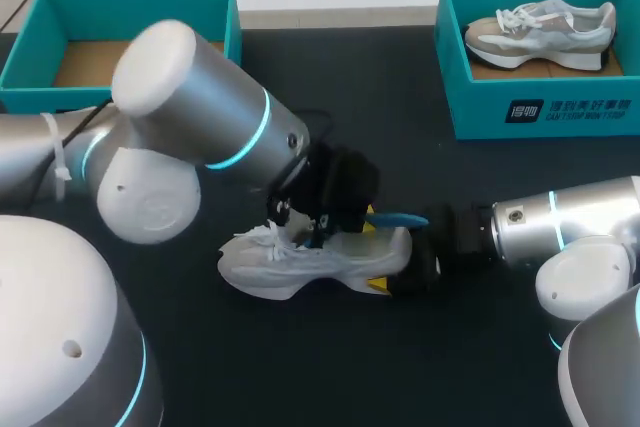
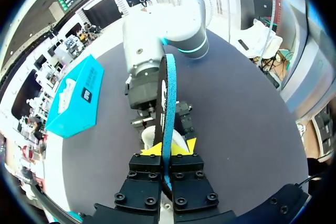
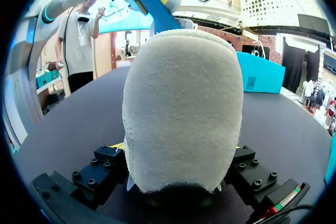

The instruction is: Take the shoe out of the shoebox, open the shoe tongue, remove and reinsert the insole, then place the shoe into the shoebox

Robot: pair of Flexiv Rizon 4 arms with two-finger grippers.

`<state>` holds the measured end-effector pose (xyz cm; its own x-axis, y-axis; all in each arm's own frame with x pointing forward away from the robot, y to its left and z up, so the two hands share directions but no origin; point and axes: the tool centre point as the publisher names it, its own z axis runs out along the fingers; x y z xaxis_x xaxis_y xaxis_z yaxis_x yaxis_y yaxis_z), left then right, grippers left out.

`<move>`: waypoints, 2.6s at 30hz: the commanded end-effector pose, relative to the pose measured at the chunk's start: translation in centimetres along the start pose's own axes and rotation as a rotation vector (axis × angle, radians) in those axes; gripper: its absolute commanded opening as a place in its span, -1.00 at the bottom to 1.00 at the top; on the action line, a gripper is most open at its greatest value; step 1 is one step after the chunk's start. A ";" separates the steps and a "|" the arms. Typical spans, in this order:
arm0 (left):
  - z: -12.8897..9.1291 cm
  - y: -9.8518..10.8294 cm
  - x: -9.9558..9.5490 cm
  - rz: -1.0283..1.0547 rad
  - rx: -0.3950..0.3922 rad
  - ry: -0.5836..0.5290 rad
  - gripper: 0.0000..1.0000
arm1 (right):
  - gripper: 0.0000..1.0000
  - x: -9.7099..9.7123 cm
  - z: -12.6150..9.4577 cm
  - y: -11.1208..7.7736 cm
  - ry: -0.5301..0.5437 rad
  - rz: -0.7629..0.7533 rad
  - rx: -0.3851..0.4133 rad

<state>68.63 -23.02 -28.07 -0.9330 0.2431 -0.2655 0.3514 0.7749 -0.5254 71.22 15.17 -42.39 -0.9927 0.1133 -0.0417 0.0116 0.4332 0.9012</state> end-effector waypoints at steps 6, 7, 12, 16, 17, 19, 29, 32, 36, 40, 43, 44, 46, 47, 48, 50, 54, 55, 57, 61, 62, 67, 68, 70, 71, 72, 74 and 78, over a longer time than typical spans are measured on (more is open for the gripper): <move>-5.3 -2.5 -1.9 -0.011 -0.007 0.198 -1.00 | -1.00 -0.3 1.0 -0.5 -0.002 0.000 0.005; -5.5 -2.6 -2.0 -0.010 0.013 0.216 -1.00 | -1.00 -0.3 1.0 -0.5 -0.002 0.000 0.005; -6.9 -3.6 -2.4 -0.020 0.033 0.306 -1.00 | -1.00 -0.3 1.0 -0.5 -0.002 0.000 0.005; -8.6 -4.3 -2.9 -0.037 0.096 0.351 -1.00 | -1.00 -0.3 1.0 -0.5 -0.002 0.000 0.005; -9.1 -4.3 -3.1 -0.035 0.134 0.373 -1.00 | -1.00 -0.3 1.0 -0.5 -0.002 0.000 0.005; -9.9 -4.5 -3.4 -0.047 0.193 0.391 -1.00 | -1.00 -0.3 1.0 -0.5 -0.002 0.000 0.005; -14.5 -6.8 -4.8 -0.052 0.378 0.350 -1.00 | -1.00 -0.3 1.0 -0.5 -0.002 0.000 0.005; -15.3 -7.3 -4.8 -0.026 0.407 0.335 -1.00 | -1.00 -0.3 1.0 -0.5 -0.002 0.000 0.005; -15.3 -7.3 -4.8 -0.026 0.407 0.335 -1.00 | -1.00 -0.3 1.0 -0.5 -0.002 0.000 0.005; -15.3 -7.3 -4.8 -0.026 0.407 0.335 -1.00 | -1.00 -0.3 1.0 -0.5 -0.002 0.000 0.005; -15.3 -7.3 -4.8 -0.026 0.407 0.335 -1.00 | -1.00 -0.3 1.0 -0.5 -0.002 0.000 0.005; -15.3 -7.3 -4.8 -0.026 0.407 0.335 -1.00 | -1.00 -0.3 1.0 -0.5 -0.002 0.000 0.005; -15.3 -7.3 -4.8 -0.026 0.407 0.335 -1.00 | -1.00 -0.3 1.0 -0.5 -0.002 0.000 0.005; -15.3 -7.3 -4.8 -0.026 0.407 0.335 -1.00 | -1.00 -0.3 1.0 -0.5 -0.002 0.000 0.005; -15.8 -7.0 -4.5 -0.054 0.438 0.332 -1.00 | -1.00 -0.3 1.0 -0.5 -0.002 0.000 0.005; -16.9 -7.3 -4.0 -0.172 0.469 0.345 -1.00 | -1.00 -0.3 1.0 -0.5 -0.002 0.000 0.005; -19.6 -8.8 -3.6 -0.292 0.536 0.383 -1.00 | -1.00 -0.3 1.0 -0.5 -0.002 0.000 0.005; -20.2 -9.0 -3.8 -0.336 0.522 0.383 -1.00 | -1.00 -0.3 1.0 -0.5 -0.002 0.000 0.005; -21.6 -9.9 -4.1 -0.389 0.558 0.397 -1.00 | -1.00 -0.3 1.0 -0.5 -0.002 0.000 0.005; -23.7 -11.0 -4.4 -0.498 0.585 0.391 -1.00 | -1.00 -0.3 1.0 -0.5 -0.002 0.000 0.005; -24.1 -11.2 -4.3 -0.535 0.586 0.398 -1.00 | -1.00 -0.3 1.0 -0.5 -0.002 0.000 0.005; -25.3 -12.1 -4.1 -0.748 0.630 0.361 -1.00 | -1.00 -0.3 1.0 -0.5 -0.002 0.000 0.005; -25.4 -12.4 -3.9 -0.765 0.630 0.357 -1.00 | -1.00 -0.3 1.0 -0.5 -0.002 0.000 0.005; -25.8 -12.9 -3.5 -0.818 0.624 0.324 -1.00 | -1.00 -0.3 1.0 -0.5 -0.002 0.000 0.005; -26.0 -13.2 -3.3 -0.845 0.641 0.310 -1.00 | -1.00 -0.3 1.0 -0.5 -0.002 0.000 0.005; -26.2 -13.4 -3.1 -0.875 0.624 0.297 -1.00 | -1.00 -0.3 1.0 -0.5 -0.002 0.000 0.005; -26.6 -13.9 -2.7 -0.911 0.650 0.280 -1.00 | -1.00 -0.3 1.0 -0.5 -0.002 0.000 0.005; -26.9 -14.4 -2.8 -0.897 0.711 0.305 -1.00 | -1.00 -0.3 1.0 -0.5 -0.002 0.000 0.005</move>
<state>65.25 -19.69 2.51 -0.8073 0.0115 0.5900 -0.5523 0.3376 -0.7622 71.23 15.17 -42.40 -0.9927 0.1133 -0.0418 0.0116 0.4333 0.9012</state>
